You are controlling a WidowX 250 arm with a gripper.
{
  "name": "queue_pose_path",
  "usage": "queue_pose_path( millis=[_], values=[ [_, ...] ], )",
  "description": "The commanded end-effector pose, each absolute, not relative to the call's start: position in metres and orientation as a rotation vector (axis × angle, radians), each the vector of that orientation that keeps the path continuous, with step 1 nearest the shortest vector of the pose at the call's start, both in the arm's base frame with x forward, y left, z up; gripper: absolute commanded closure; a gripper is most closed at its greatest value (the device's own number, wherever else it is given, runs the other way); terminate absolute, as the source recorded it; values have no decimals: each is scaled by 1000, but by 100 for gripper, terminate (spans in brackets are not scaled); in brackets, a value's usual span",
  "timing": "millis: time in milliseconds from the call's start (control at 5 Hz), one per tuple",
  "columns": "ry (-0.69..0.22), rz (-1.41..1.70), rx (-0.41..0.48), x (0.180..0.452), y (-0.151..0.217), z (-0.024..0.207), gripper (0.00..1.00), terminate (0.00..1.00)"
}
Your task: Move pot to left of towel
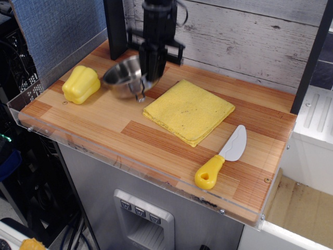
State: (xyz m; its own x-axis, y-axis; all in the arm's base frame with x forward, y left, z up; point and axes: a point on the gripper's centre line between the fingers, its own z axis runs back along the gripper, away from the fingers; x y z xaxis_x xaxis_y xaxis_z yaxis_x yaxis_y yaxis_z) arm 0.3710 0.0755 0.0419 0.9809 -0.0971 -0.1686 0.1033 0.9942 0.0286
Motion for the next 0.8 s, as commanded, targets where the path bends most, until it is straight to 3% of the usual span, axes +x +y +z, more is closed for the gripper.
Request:
queue_pose_path(
  millis=[0, 200, 400, 600],
  values=[
    [124, -111, 56, 372, 92, 55, 100, 0],
    [130, -128, 62, 370, 90, 51, 100, 0],
    [122, -133, 45, 367, 87, 52, 0, 0],
    [78, -151, 39, 364, 85, 63, 0, 0]
  ],
)
